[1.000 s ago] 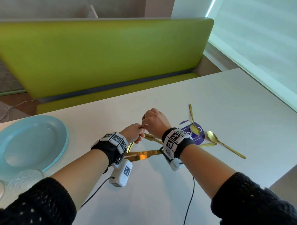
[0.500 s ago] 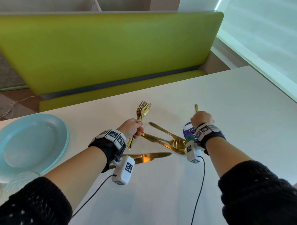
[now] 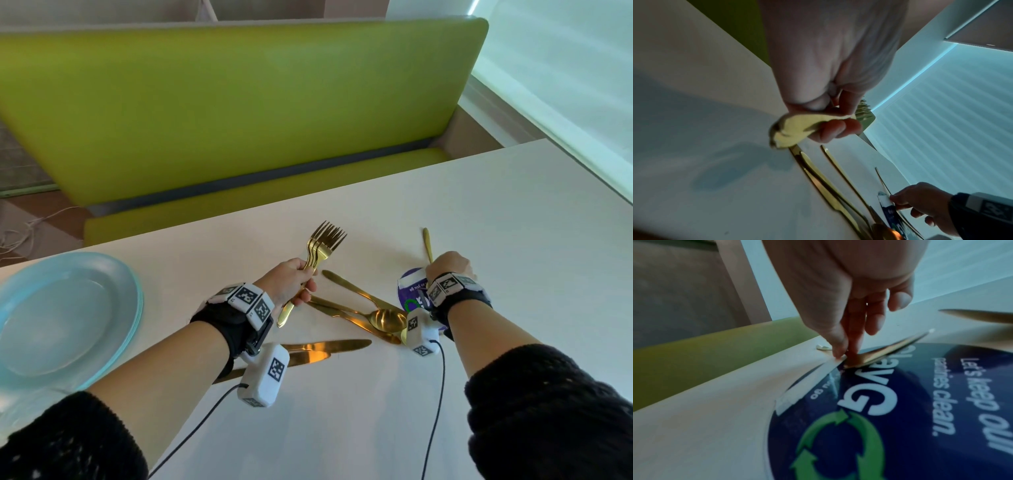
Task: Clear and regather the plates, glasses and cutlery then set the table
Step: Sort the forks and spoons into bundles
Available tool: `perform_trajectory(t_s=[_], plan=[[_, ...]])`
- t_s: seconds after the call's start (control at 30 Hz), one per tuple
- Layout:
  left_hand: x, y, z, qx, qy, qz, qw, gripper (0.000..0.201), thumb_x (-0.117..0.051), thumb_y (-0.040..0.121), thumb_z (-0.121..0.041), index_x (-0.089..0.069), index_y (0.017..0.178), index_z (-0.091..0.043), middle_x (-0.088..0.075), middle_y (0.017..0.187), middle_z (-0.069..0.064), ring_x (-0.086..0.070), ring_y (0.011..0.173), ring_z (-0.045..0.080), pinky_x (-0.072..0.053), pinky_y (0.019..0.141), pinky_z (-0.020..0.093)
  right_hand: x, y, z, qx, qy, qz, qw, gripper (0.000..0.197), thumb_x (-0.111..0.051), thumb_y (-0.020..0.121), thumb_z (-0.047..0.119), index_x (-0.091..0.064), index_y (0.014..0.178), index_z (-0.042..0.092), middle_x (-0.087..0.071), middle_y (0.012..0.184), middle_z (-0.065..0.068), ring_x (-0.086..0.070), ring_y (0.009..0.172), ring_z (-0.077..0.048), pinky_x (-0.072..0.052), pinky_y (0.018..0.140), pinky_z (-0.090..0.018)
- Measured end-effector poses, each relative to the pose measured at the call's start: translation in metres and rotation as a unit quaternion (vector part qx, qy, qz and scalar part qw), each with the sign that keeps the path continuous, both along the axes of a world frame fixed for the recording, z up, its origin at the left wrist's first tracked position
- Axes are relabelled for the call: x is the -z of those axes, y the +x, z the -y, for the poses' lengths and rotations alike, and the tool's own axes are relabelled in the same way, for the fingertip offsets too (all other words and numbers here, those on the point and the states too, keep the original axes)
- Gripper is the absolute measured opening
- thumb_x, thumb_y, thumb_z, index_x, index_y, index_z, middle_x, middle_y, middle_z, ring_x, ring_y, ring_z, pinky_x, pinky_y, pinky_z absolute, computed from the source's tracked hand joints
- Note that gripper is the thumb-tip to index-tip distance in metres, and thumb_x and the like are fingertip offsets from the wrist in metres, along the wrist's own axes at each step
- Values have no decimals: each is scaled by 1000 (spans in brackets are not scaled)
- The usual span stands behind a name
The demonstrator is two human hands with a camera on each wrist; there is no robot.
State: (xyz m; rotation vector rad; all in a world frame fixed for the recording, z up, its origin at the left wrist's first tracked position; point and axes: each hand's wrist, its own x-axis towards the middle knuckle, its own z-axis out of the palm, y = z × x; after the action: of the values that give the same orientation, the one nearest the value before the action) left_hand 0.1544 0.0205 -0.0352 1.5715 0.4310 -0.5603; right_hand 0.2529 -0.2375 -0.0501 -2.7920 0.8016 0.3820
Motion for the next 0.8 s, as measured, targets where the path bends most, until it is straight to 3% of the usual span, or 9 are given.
perform_trajectory(t_s=[0.17,0.3,0.4,0.5,0.6,0.67,0.8], plan=[[0,3,2,31,41,16,999,22,-34,101,-18,-55,103,-11,-52,74,3,-46,59,12,-37,51,21,-12,-5,-5,-43,-6,-8,999,20,-55,87,18,-67,94,5,-66,106,-17,-60,101,-33,-49,92,-41],[-4,5,3,25,80,36,996,25,-33,101,-16,-53,85,-17,-53,74,3,-46,59,11,-37,51,20,-26,-10,-23,-175,-109,0,979,26,-46,91,15,-63,109,9,-62,115,-10,-47,115,-27,-39,93,-36],[-8,7,3,5,132,61,989,23,-34,100,-17,-54,92,-13,-56,74,1,-48,61,12,-40,55,22,-42,-22,-40,-336,-176,35,924,27,-44,91,12,-66,108,11,-60,114,-8,-45,112,-26,-37,92,-36],[-16,7,0,-9,198,95,976,21,-34,100,-19,-54,99,-12,-58,74,-3,-52,66,11,-43,62,24,-57,-42,-56,-503,-198,54,840,24,-47,93,14,-67,107,18,-58,113,-5,-45,110,-25,-38,91,-35],[-24,1,0,12,202,90,975,20,-35,99,-18,-54,100,-10,-59,75,-2,-54,66,10,-44,61,21,-70,-63,-76,-611,-199,58,764,21,-48,95,18,-67,105,20,-57,111,-3,-46,107,-23,-39,89,-34],[-28,-7,5,55,196,69,977,18,-36,99,-16,-53,99,-10,-60,77,0,-55,65,10,-45,58,18,-75,-74,-89,-645,-194,62,737,20,-50,95,21,-67,103,22,-57,111,-3,-46,107,-23,-37,86,-33],[-31,-27,18,149,185,64,969,20,-36,99,-15,-53,91,-7,-61,76,2,-55,61,10,-46,51,11,-83,-85,-105,-669,-180,62,718,20,-50,94,24,-68,102,25,-57,112,-1,-45,107,-22,-36,83,-32]])
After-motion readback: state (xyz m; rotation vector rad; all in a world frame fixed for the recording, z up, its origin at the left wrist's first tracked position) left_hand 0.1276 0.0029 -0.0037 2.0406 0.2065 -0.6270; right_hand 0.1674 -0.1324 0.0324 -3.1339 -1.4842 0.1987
